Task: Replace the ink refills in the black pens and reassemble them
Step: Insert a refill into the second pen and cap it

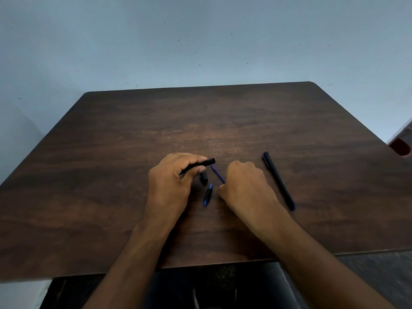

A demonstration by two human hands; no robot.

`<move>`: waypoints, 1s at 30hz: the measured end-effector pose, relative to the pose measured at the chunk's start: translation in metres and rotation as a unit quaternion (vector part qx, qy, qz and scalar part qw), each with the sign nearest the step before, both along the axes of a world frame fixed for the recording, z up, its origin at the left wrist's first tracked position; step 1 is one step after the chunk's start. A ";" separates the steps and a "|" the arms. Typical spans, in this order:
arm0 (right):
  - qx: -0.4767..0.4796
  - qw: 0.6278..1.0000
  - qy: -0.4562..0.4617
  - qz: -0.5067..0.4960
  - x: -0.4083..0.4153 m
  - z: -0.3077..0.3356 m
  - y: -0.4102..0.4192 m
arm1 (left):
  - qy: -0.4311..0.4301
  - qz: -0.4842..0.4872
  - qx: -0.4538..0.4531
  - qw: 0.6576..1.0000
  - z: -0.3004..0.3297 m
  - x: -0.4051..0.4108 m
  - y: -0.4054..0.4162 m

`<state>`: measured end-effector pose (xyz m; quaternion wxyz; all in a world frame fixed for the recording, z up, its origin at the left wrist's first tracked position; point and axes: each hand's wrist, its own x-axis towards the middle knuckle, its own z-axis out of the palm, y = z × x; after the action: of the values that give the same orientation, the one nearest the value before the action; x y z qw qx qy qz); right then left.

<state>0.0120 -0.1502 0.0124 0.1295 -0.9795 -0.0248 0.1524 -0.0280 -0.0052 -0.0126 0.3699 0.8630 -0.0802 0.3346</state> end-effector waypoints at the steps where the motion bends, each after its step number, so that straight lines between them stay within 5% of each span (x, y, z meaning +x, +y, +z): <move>1: 0.004 1.000 0.013 -0.008 0.001 0.002 -0.001 | -0.001 -0.002 -0.004 1.000 0.000 0.000 0.000; 4: 0.065 0.996 0.028 -0.056 0.006 0.008 -0.015 | -0.003 -0.006 -0.016 1.000 0.000 0.000 0.000; 7: 0.266 0.957 0.040 -0.111 0.005 0.007 -0.035 | -0.001 -0.005 -0.014 1.000 0.000 -0.001 -0.001; 12: 0.604 0.786 0.005 -0.132 0.002 0.003 -0.051 | -0.003 -0.005 -0.013 1.000 0.001 -0.001 -0.001; 17: 0.718 0.683 -0.056 -0.122 0.002 0.010 -0.046 | 0.005 -0.009 -0.005 1.000 0.002 -0.002 -0.001; 30: 0.691 0.710 -0.101 -0.085 -0.001 0.006 -0.029 | 0.004 -0.015 -0.012 1.000 0.001 -0.003 -0.002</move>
<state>0.0109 -0.1793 0.0188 0.7795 -0.6238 -0.0529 -0.0192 -0.0312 -0.0070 -0.0115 0.3852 0.8586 -0.0875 0.3266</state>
